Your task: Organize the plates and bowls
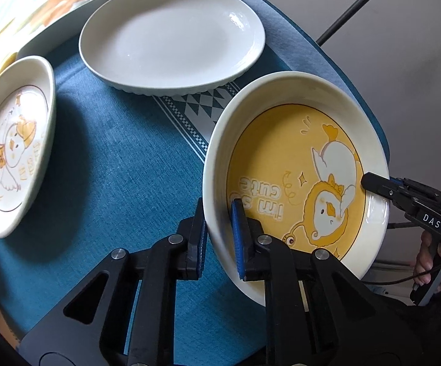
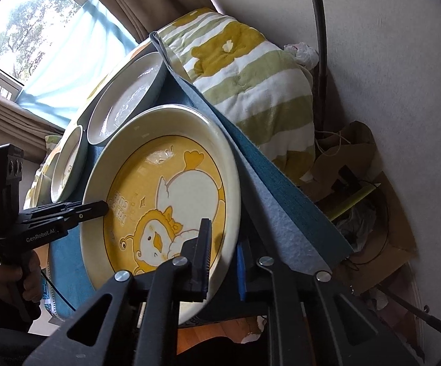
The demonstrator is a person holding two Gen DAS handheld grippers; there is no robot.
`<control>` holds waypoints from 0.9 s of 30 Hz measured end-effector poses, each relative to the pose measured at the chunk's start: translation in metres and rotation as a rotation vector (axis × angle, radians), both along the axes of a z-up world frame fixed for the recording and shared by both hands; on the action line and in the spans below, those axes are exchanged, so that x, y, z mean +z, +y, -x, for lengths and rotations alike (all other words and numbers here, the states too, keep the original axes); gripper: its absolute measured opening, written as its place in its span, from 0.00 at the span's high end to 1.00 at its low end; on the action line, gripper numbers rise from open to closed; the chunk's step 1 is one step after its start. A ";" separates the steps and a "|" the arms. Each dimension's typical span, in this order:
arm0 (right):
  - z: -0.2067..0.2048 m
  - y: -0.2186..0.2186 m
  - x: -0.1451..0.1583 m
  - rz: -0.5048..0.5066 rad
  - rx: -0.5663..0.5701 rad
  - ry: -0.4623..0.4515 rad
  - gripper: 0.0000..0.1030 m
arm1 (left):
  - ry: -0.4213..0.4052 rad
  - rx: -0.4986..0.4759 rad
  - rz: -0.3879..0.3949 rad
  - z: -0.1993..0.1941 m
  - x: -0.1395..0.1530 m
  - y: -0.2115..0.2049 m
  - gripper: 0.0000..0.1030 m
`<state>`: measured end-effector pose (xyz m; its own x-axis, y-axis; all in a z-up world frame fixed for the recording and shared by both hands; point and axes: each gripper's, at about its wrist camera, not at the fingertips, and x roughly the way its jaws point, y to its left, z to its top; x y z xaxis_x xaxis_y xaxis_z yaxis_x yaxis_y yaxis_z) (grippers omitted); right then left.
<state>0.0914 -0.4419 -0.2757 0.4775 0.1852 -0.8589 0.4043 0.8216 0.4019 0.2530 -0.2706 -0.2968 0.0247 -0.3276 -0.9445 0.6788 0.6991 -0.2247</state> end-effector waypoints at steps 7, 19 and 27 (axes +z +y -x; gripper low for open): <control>-0.003 0.002 0.001 0.031 0.022 0.015 0.87 | -0.008 0.009 0.000 0.002 0.002 -0.001 0.87; -0.013 0.019 0.019 0.103 0.130 -0.014 0.87 | -0.052 0.114 0.041 0.013 0.034 0.033 0.87; -0.040 0.056 0.054 0.143 0.309 -0.084 0.87 | -0.104 0.308 0.082 0.029 0.074 0.097 0.87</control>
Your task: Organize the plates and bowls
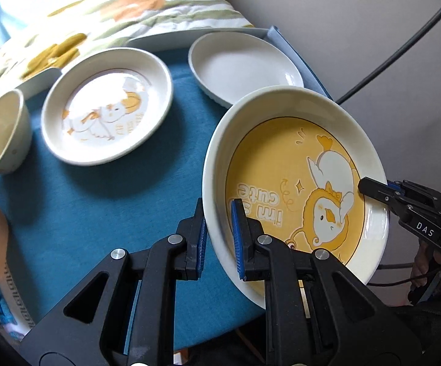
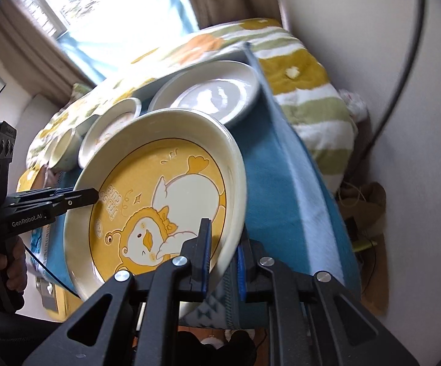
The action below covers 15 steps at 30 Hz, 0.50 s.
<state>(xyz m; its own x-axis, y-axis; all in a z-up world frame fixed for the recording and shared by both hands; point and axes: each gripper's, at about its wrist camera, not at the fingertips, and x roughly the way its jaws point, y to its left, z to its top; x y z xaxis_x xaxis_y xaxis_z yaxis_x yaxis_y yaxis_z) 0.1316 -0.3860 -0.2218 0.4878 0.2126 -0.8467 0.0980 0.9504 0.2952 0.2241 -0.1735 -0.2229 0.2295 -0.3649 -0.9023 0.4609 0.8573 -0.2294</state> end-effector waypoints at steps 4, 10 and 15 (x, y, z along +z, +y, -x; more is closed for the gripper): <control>-0.017 0.032 0.010 -0.005 0.106 -0.029 0.87 | -0.032 0.108 0.006 0.012 0.015 0.050 0.87; -0.037 0.095 0.005 -0.025 0.238 -0.035 0.87 | -0.042 0.249 -0.007 0.025 0.019 0.132 0.87; -0.047 0.156 -0.008 -0.039 0.333 -0.018 0.87 | -0.034 0.346 -0.012 0.033 0.013 0.195 0.87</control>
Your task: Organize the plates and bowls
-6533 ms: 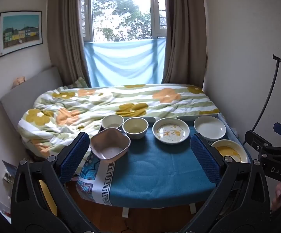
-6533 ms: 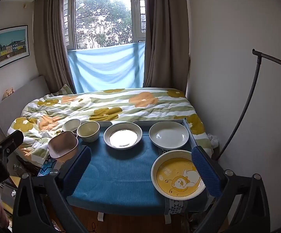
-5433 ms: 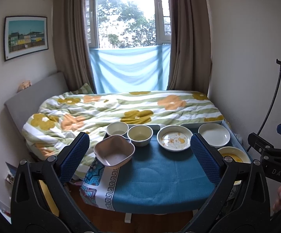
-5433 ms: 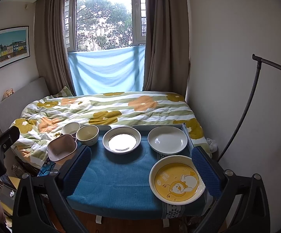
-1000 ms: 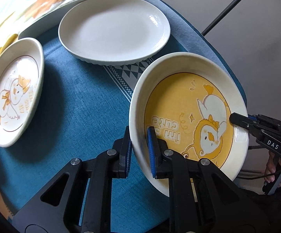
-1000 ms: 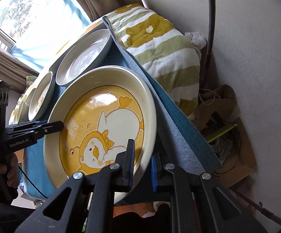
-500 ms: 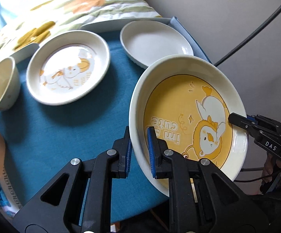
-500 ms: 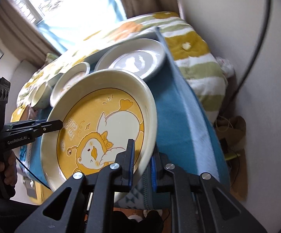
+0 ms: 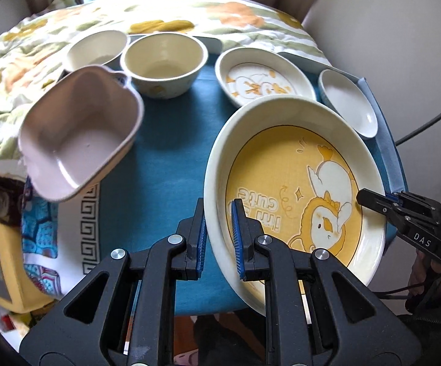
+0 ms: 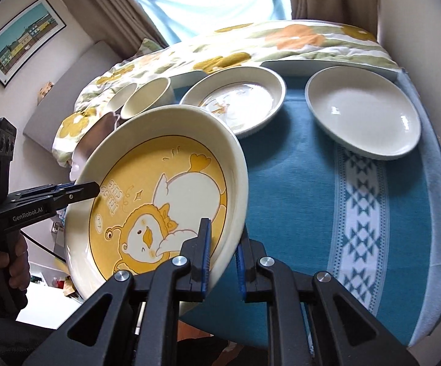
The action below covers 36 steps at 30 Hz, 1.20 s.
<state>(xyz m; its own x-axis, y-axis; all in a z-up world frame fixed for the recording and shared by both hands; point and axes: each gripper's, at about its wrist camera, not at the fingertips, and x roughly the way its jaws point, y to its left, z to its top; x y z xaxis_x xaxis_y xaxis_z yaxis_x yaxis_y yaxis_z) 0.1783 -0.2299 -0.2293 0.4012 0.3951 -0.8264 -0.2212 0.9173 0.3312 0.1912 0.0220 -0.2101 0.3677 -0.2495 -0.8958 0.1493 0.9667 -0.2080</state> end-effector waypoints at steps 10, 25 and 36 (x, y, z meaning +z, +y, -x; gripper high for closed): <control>-0.017 0.082 -0.037 0.017 0.088 0.022 0.87 | 0.035 0.080 0.014 0.006 -0.046 0.077 0.87; -0.010 0.091 -0.059 0.018 0.083 0.029 0.87 | 0.030 0.092 0.050 0.010 -0.077 0.096 0.87; -0.009 0.095 -0.059 0.031 0.066 0.025 0.87 | 0.024 0.096 0.020 0.011 -0.076 0.090 0.83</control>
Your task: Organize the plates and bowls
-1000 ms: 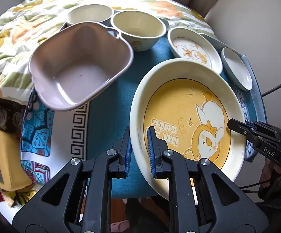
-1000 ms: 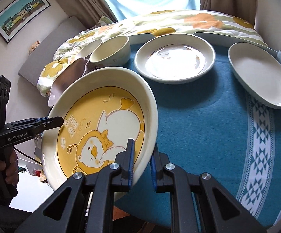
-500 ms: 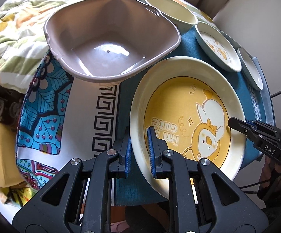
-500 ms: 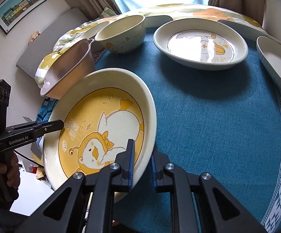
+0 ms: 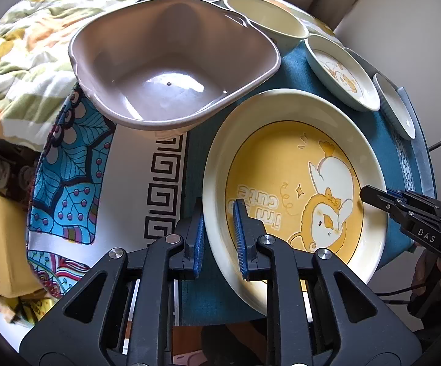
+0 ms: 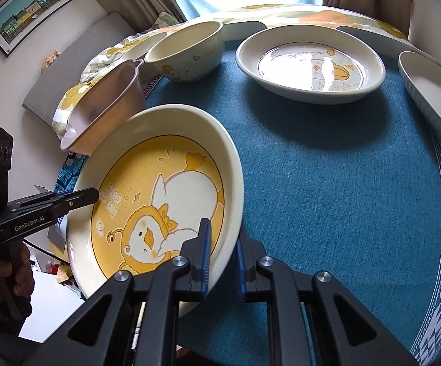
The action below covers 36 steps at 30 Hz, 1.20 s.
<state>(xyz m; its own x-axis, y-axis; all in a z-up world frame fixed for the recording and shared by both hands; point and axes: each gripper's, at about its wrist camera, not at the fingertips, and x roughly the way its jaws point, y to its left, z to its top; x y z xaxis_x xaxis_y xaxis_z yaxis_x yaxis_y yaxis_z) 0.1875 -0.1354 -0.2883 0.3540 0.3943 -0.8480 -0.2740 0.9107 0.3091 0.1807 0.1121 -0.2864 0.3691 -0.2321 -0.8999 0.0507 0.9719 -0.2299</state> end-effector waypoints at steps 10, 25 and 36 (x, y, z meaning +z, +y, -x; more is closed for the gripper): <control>0.005 0.000 0.001 0.006 -0.003 -0.007 0.41 | -0.024 -0.009 -0.063 0.009 0.006 -0.009 0.32; 0.049 -0.072 0.129 -0.070 -0.047 -0.222 0.41 | -0.260 -0.081 -0.079 0.065 0.149 -0.095 0.32; 0.061 -0.172 0.178 -0.020 -0.168 -0.351 0.00 | -0.370 -0.260 -0.021 0.013 0.206 -0.236 0.00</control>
<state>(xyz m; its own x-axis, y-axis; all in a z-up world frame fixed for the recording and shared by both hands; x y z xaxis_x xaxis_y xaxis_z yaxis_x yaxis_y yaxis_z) 0.1260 -0.3070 -0.1103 0.6823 0.3213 -0.6566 -0.2135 0.9467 0.2414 0.1681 -0.1243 -0.0803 0.5984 -0.3426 -0.7243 0.3690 0.9202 -0.1304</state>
